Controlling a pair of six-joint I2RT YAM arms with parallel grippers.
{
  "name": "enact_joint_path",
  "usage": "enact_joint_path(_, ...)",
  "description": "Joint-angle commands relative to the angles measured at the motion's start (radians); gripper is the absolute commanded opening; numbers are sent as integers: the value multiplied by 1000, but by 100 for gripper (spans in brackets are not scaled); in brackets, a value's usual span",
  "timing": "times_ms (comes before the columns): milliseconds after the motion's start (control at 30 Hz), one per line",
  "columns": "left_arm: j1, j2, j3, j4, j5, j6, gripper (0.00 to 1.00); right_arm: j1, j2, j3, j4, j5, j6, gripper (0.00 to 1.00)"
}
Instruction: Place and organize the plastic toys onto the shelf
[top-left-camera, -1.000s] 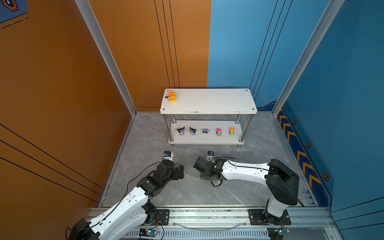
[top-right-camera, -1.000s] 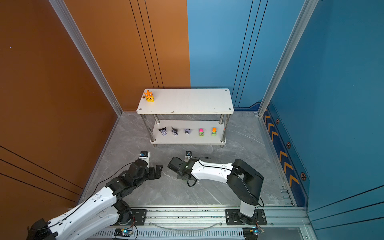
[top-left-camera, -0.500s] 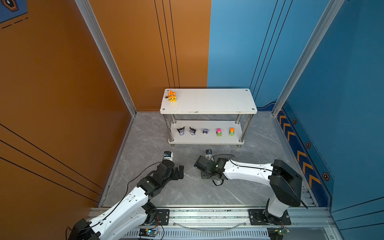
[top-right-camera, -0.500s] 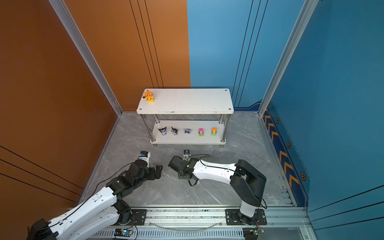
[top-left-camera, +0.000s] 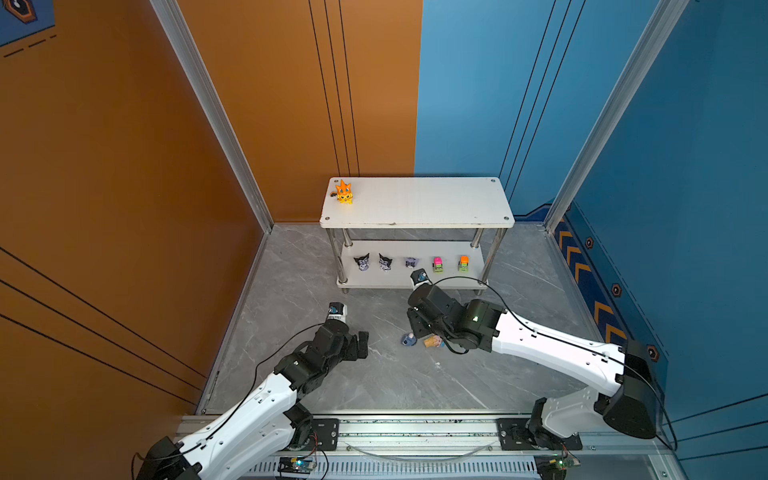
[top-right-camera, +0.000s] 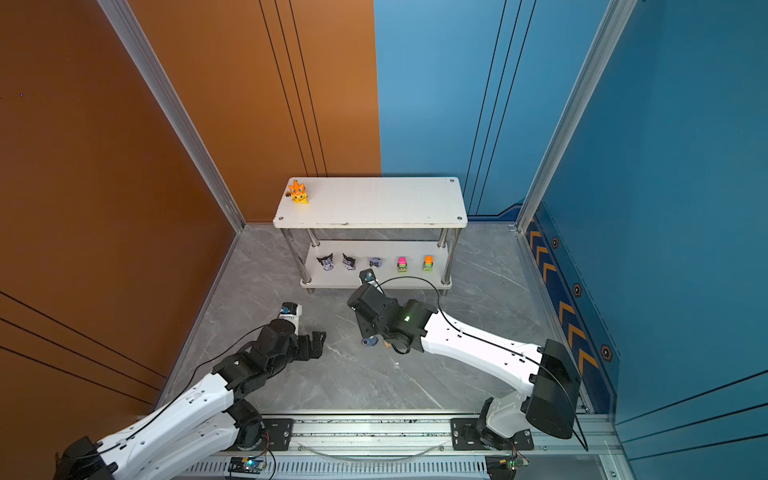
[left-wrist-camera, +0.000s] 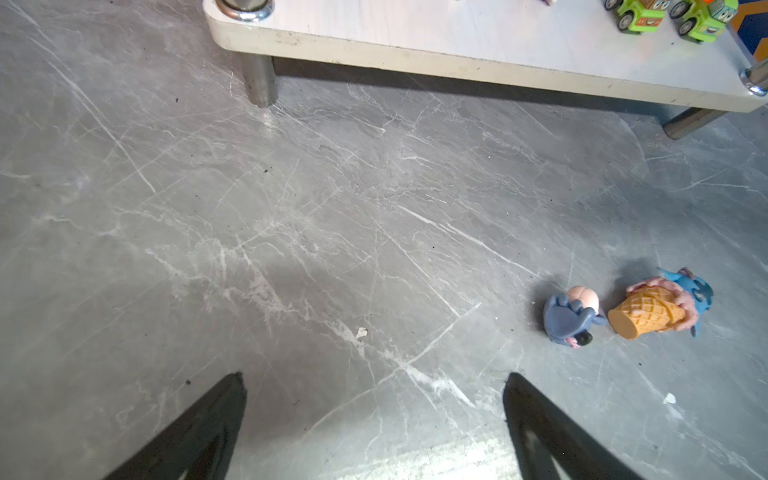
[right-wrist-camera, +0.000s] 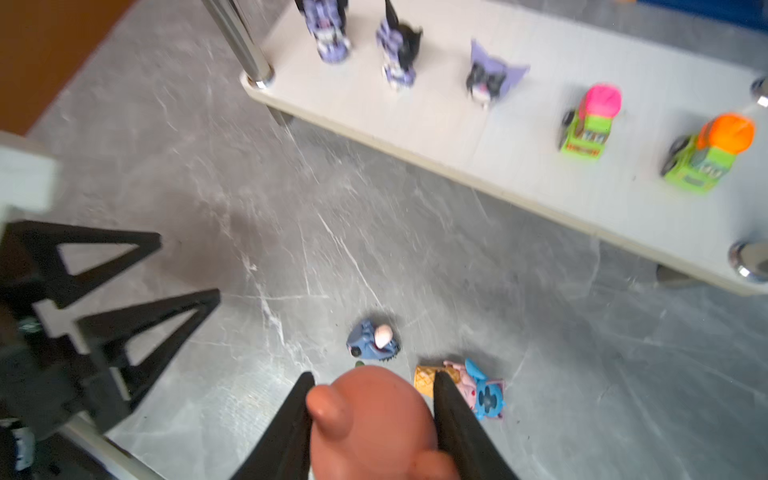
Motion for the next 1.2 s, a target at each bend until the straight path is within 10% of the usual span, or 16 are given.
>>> enact_joint_path(0, 13, 1, 12, 1, 26, 21, 98, -11, -13, 158, -103, -15, -149, 26)
enact_joint_path(567, 11, -5, 16, -8, 41, 10, 98, -109, 608, 1432, -737, -26, -364, 27)
enact_joint_path(933, 8, 10, 35, 35, 112, 59, 98, -176, 510, 1411, -663, -139, -318, 25)
enact_joint_path(1167, -19, -84, -41, 248, 189, 146, 98, -146, 389, 1104, -668, -278, -312, 25)
